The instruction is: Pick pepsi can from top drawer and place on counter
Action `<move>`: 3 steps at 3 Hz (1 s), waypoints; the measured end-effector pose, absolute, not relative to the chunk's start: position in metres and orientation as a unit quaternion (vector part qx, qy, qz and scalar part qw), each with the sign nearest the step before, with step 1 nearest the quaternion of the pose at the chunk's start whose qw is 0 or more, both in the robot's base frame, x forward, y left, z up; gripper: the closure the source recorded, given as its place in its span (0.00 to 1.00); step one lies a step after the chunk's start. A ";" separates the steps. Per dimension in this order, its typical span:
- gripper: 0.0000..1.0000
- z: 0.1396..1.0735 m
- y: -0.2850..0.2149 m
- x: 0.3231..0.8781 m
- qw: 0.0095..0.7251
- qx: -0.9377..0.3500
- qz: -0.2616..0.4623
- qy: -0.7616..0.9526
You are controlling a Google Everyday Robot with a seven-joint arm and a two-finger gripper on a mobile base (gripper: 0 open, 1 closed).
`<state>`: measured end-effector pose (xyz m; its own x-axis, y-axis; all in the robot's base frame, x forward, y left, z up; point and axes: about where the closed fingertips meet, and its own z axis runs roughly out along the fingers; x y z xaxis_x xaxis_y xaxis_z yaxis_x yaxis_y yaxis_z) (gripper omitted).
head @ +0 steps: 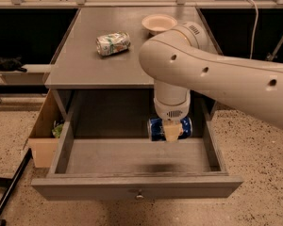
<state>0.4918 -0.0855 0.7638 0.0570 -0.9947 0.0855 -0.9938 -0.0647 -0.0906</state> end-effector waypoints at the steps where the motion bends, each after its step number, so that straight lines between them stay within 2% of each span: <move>1: 1.00 0.780 -0.090 0.483 0.039 -0.712 -0.119 0.692; 2: 1.00 0.821 -0.094 0.474 0.127 -0.680 -0.200 0.694; 3: 1.00 0.835 -0.084 0.480 0.168 -0.674 -0.212 0.687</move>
Offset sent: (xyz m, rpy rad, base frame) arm -0.0257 -0.0056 0.1198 0.0551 -0.7122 -0.1047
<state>0.4796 -0.0837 0.8350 -0.0342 -0.9979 0.0546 -0.8553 0.0009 -0.5181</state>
